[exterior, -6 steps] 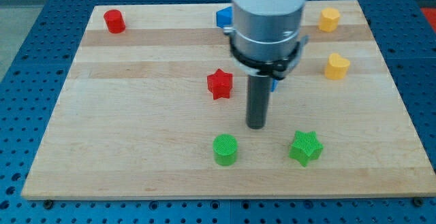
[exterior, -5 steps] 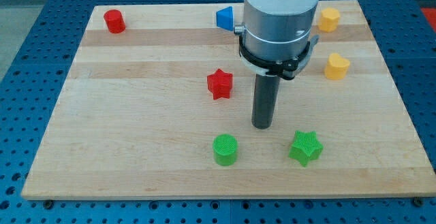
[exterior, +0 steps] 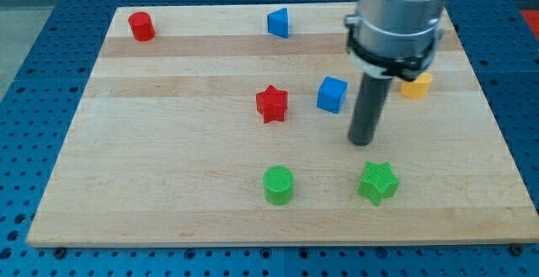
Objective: Move your arm closer to the yellow heart
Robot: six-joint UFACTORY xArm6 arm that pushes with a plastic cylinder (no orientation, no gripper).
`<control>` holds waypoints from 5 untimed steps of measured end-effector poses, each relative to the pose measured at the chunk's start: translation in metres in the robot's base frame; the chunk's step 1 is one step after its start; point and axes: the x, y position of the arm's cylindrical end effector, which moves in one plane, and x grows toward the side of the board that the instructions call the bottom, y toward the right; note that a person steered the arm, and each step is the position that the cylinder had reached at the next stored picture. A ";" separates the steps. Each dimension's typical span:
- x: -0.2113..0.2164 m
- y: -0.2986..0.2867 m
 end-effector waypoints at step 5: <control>-0.005 0.168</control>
